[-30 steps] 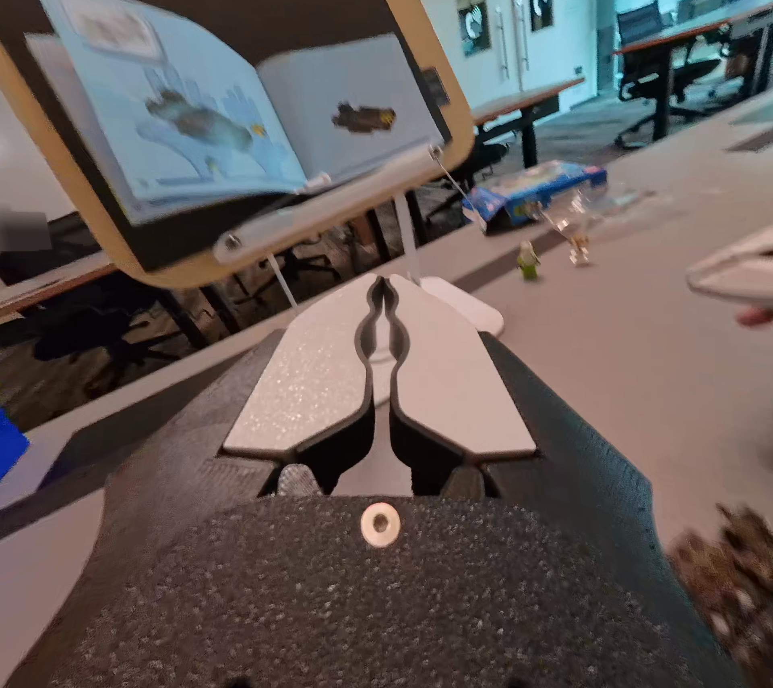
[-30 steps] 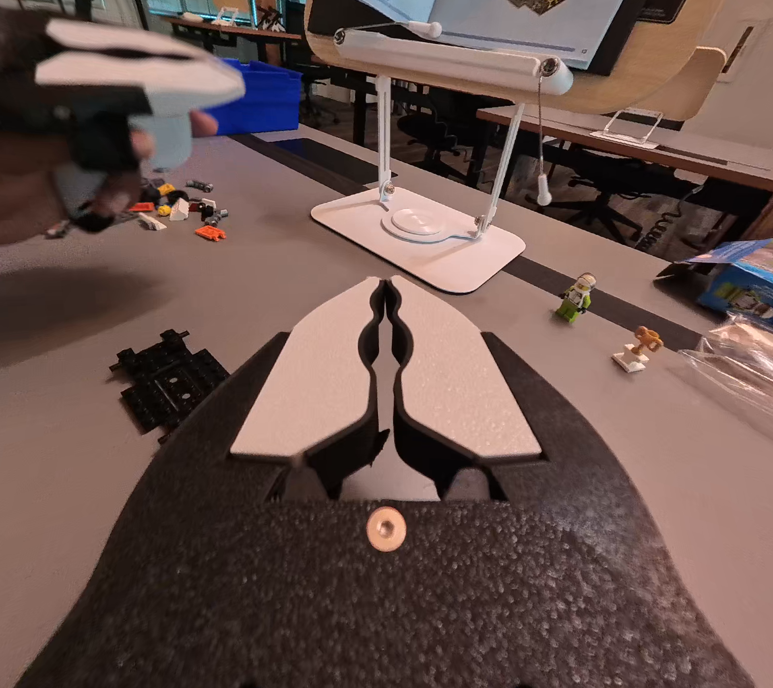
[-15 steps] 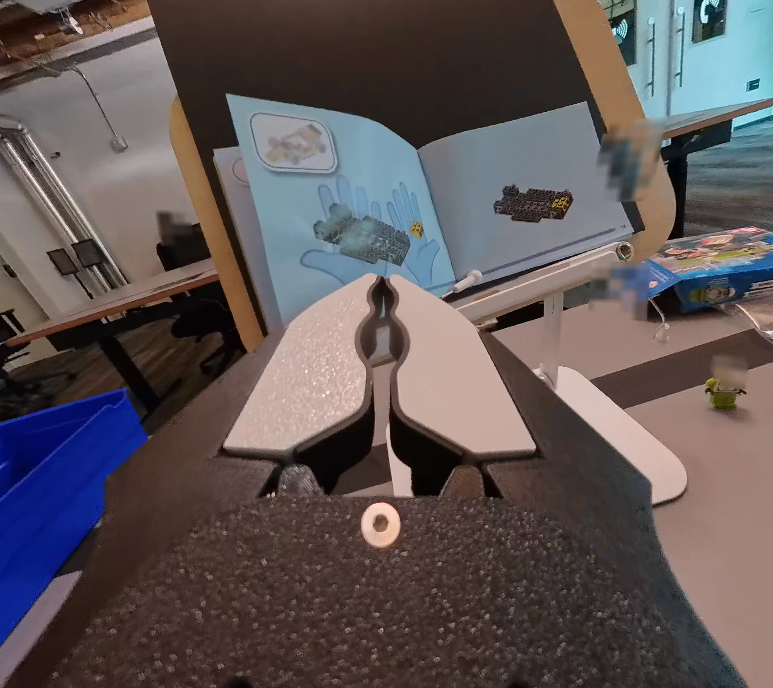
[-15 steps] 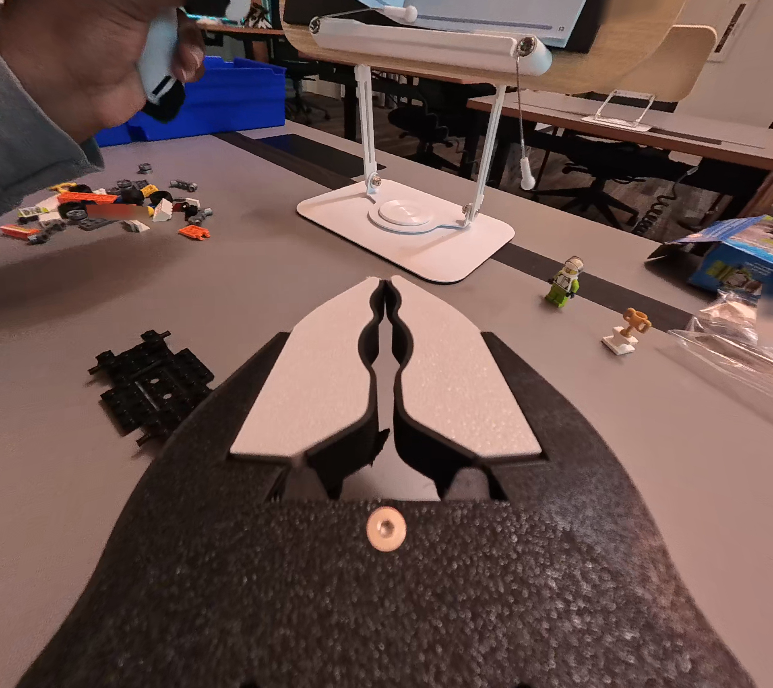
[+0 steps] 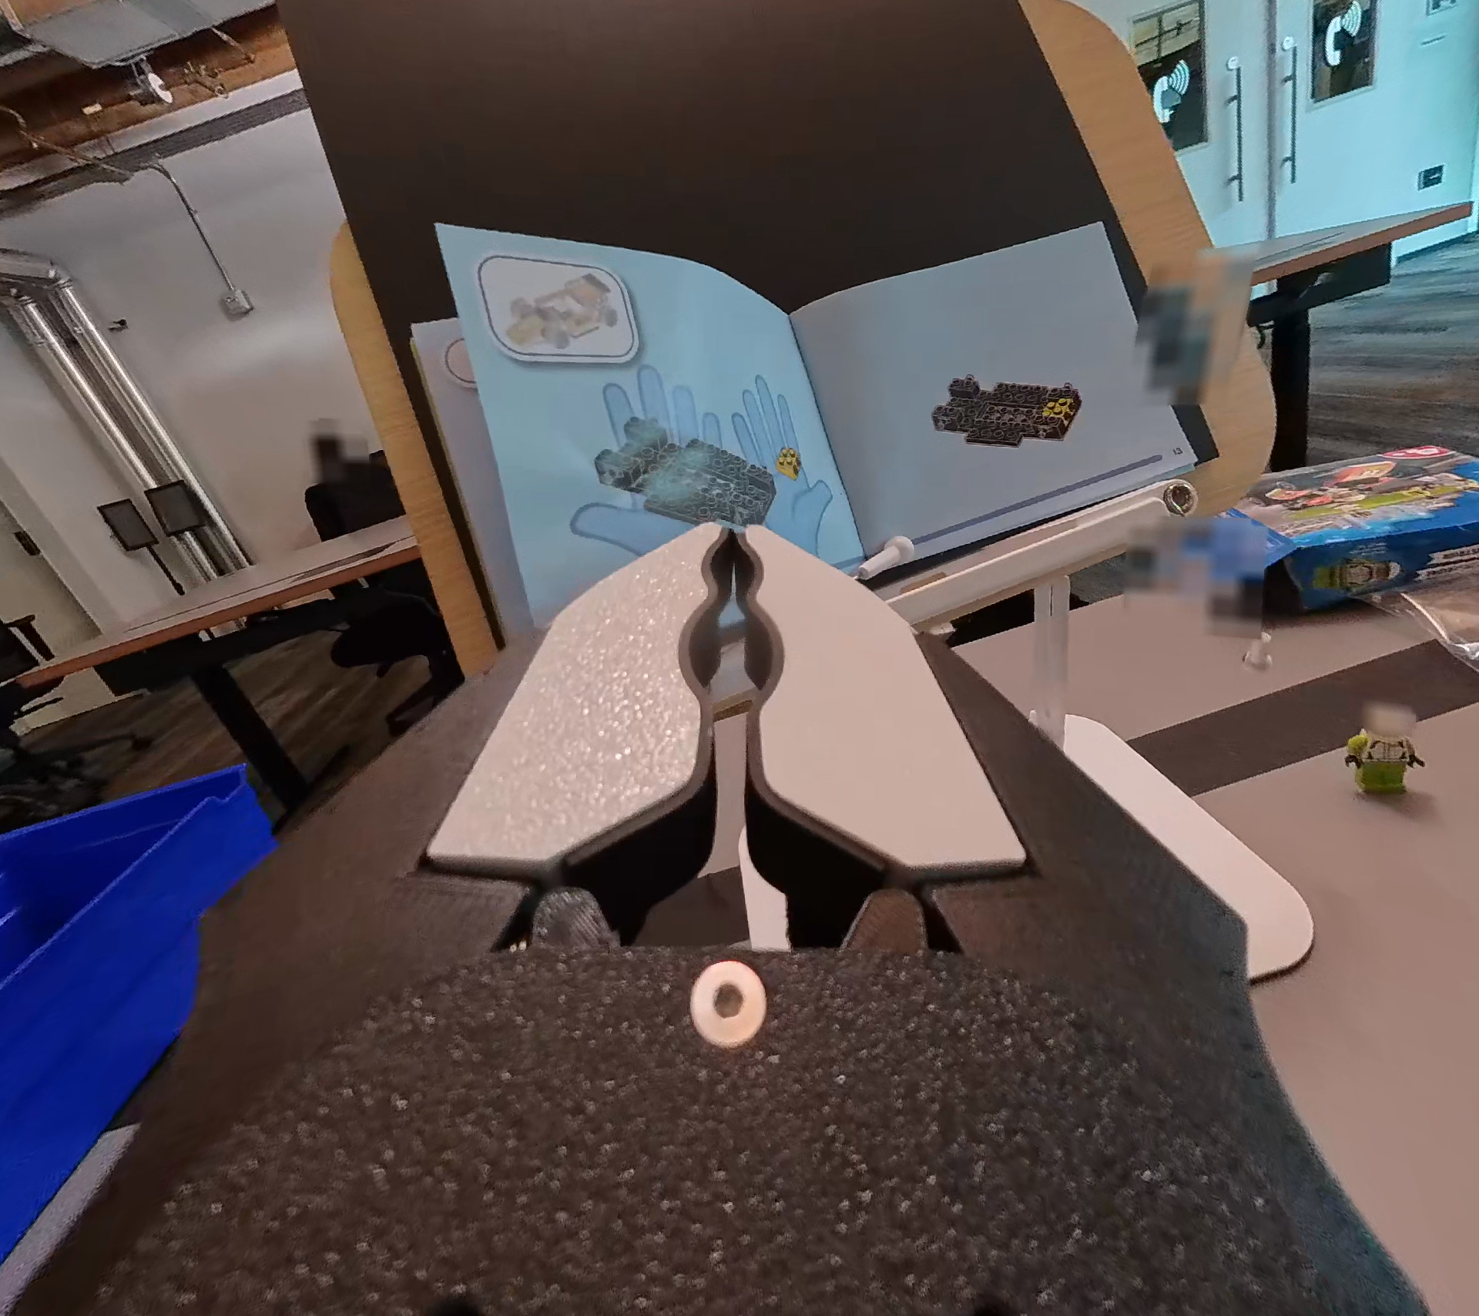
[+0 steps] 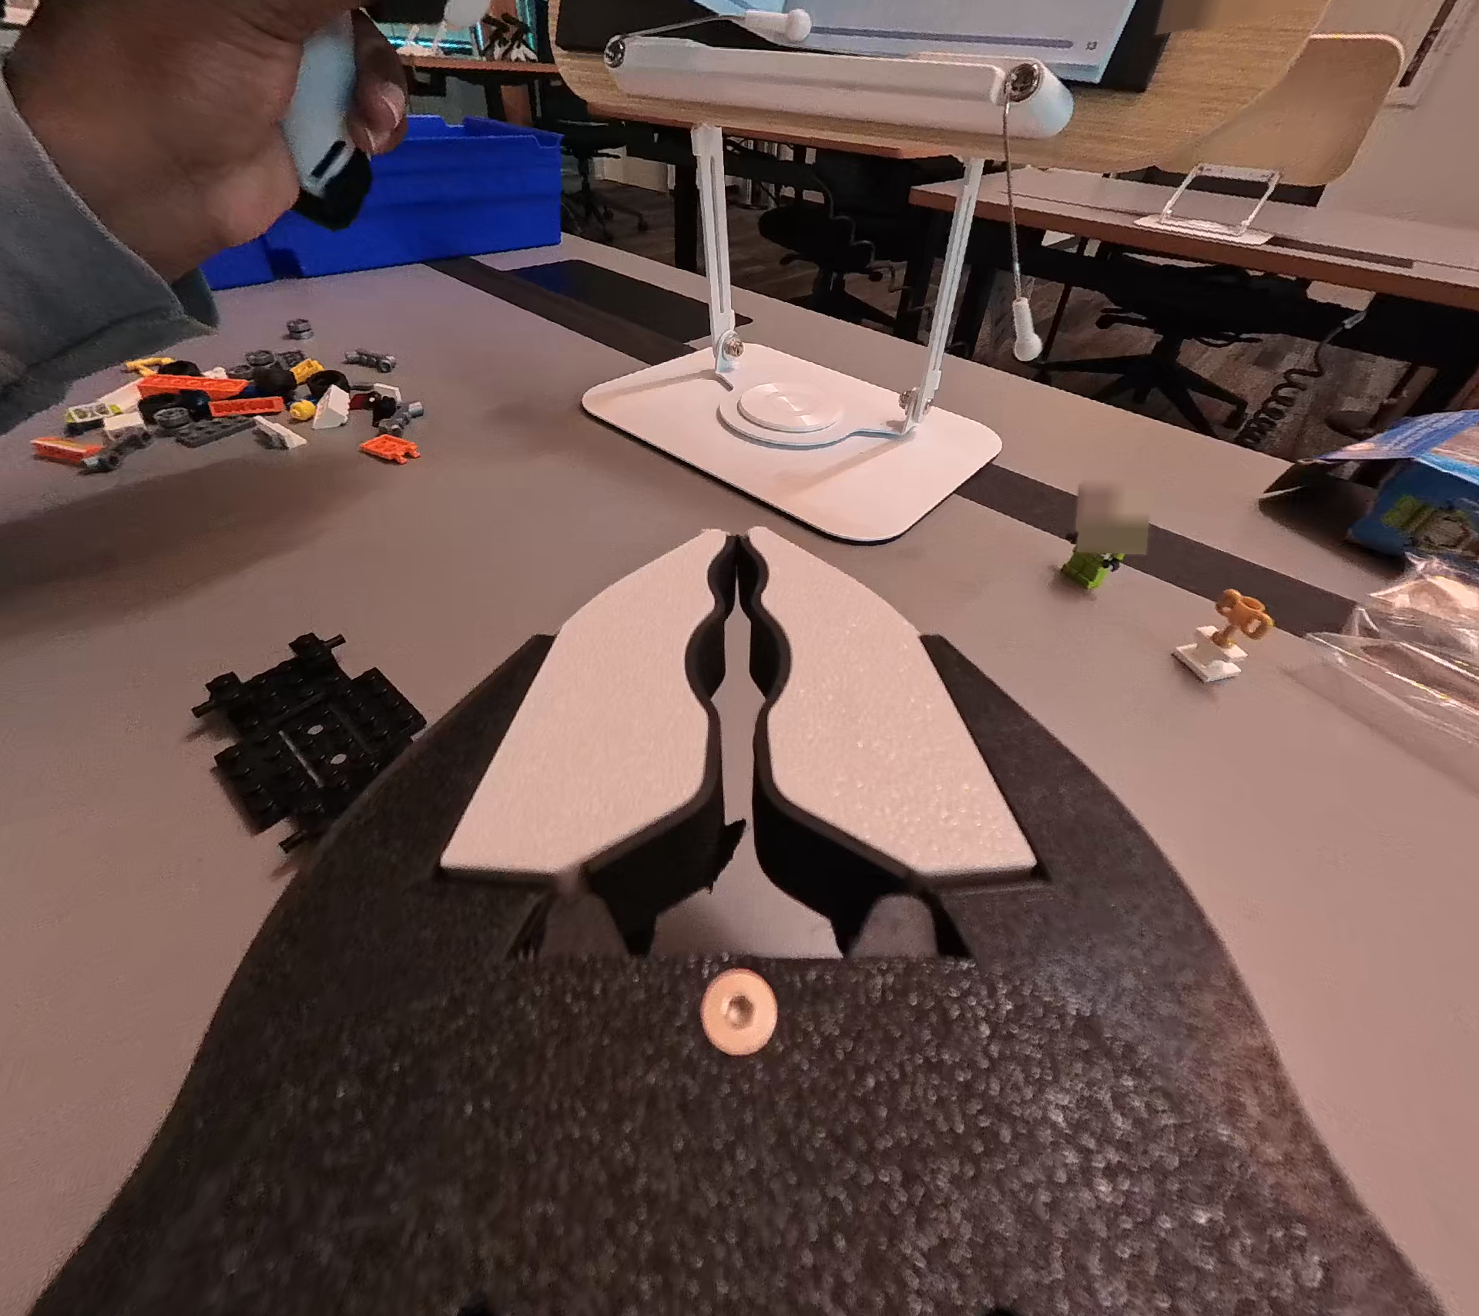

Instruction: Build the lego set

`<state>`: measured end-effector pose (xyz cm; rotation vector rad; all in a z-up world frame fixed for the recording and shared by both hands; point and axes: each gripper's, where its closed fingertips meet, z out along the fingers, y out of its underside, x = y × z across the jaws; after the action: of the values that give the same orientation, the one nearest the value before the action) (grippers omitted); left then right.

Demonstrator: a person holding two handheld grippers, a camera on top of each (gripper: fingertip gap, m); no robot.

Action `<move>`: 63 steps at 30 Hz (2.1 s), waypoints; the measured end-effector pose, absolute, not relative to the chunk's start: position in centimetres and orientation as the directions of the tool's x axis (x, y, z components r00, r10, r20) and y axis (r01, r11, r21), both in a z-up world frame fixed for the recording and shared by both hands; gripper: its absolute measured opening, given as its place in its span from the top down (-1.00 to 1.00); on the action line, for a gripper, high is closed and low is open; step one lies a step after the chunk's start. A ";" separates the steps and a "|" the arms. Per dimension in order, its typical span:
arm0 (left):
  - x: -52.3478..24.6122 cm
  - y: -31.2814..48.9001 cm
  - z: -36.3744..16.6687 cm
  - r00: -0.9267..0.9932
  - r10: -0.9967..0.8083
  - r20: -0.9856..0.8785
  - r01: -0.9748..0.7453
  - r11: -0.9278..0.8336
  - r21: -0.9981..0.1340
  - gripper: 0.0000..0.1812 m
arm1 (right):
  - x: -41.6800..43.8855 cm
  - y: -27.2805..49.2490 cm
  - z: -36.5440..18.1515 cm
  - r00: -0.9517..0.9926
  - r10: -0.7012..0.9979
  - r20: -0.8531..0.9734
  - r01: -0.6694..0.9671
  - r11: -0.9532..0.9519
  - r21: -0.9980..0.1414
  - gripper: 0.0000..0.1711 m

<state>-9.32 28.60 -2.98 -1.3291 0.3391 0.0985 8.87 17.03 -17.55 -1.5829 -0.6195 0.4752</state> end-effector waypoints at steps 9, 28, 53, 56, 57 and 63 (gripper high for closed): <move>-7.0 29.7 -3.4 0.925 -0.119 -0.361 -0.324 0.253 -0.912 1.00 | 8.6 17.0 -17.7 0.762 0.645 0.061 0.121 -0.049 -0.991 1.00; -5.5 31.2 -4.0 0.875 -0.048 -0.482 -0.452 0.280 -0.847 1.00 | 8.4 16.9 -17.8 0.755 0.653 0.062 0.124 -0.050 -0.991 1.00; -14.5 15.9 -12.1 0.833 -0.512 -0.207 -0.252 -0.019 -0.967 1.00 | 8.1 16.2 -17.7 0.720 0.692 0.058 0.119 -0.040 -0.992 0.96; -14.7 14.7 -12.6 0.839 -0.507 -0.197 -0.236 -0.013 -0.972 1.00 | 8.1 16.0 -17.4 0.712 0.700 0.052 0.105 -0.033 -0.994 0.94; -14.7 14.4 -13.0 0.840 -0.505 -0.197 -0.237 -0.015 -0.971 1.00 | 8.1 15.9 -17.3 0.707 0.706 0.049 0.098 -0.028 -0.995 0.93; -15.2 13.0 -15.5 0.822 -0.551 -0.145 -0.210 -0.057 -0.976 1.00 | 8.5 15.9 -16.9 0.714 0.699 0.045 0.076 -0.014 -0.997 0.90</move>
<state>-15.25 13.03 -15.53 -1.6346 0.6091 -0.3075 8.50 15.91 -16.86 -1.5265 -0.6604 0.5550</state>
